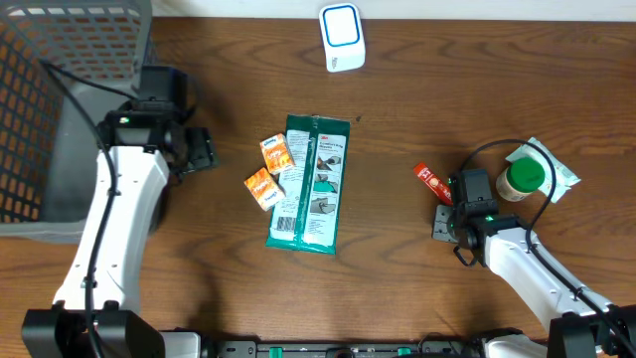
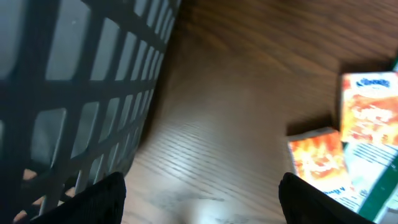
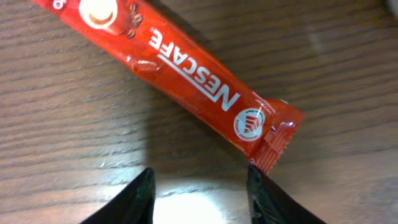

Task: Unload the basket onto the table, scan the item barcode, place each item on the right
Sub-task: 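Move the right gripper left toward the orange packets by the wipes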

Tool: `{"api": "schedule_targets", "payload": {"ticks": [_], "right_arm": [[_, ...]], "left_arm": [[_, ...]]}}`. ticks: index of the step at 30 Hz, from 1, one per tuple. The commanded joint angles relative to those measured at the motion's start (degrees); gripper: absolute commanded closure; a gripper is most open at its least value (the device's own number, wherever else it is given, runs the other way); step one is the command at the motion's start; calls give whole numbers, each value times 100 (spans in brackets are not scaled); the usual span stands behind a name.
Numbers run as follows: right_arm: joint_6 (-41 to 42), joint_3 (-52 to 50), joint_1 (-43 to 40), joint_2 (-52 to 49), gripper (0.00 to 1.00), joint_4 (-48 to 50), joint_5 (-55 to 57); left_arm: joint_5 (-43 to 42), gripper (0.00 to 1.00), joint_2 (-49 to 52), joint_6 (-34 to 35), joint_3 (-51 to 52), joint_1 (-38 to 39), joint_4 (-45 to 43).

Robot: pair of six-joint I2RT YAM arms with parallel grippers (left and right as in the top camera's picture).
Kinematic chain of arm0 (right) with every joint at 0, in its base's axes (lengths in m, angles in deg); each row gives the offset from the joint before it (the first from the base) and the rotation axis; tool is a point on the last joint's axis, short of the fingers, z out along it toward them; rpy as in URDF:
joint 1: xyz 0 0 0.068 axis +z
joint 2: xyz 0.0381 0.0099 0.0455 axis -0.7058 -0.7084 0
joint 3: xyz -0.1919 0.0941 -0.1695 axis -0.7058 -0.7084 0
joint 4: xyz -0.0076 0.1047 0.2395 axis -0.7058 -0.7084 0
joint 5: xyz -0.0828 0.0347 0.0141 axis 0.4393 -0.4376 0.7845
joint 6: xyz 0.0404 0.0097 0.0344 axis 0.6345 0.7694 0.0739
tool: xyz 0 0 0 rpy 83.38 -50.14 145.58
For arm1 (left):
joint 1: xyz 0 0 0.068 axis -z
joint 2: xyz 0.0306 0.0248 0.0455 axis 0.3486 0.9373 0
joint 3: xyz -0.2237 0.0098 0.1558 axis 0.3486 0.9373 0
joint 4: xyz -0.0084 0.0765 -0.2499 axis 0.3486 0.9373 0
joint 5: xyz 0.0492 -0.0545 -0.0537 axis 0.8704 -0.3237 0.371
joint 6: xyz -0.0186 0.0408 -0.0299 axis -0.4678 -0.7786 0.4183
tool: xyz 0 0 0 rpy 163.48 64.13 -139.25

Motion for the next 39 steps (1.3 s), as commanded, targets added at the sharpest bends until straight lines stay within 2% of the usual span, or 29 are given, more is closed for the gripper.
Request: {"api": "schedule_targets", "payload": {"ticks": [1,3,6,8,12,14,17,21,27,31,34,36,39], "right_arm": [[17,22,31,-4,54,61,396],[17,122,26,22,46,0,407],[15,431,26,59,29,-254,273],[-278,857,26,59,20,-492,-560],[-656,1683,33,59,20,-1056,-2044],[-822,2173,61,59,21,-1484,-2404],[-1088,3056,238,57,25,-2107,-2586],[-1233,4205,874,-33,24,-2511,-2487],[-1231,5099,2210,-688,22,-2229,-1947],[-1228,5318,3112,-1554,22,-1919,-1867],[-1233,5362,3744,-2312,22,-1547,-1248],[-1231,5362,4050,-2695,16,-1300,-949],[-1388,5362,4395,-2986,24,-1034,-892]], "left_arm": [[201,21,-15,-22,31,-256,-9],[155,21,-15,-20,28,-306,-15],[-170,21,-17,-26,28,-308,-103],[-597,20,-42,-31,28,-308,-234],[-1237,21,-186,-28,26,-308,-483],[-1639,21,-304,-31,26,-308,-634],[-2090,20,-595,4,22,-308,-863],[-2083,21,-1104,297,22,-308,-1287],[-2177,20,-2031,610,-35,-358,-1727],[-2114,20,-2415,702,-175,-597,-1718],[-2052,21,-2632,695,-195,-929,-1698],[-1921,21,-2747,673,-195,-1182,-1626],[-1858,21,-2881,376,-192,-1550,-1432]]}}
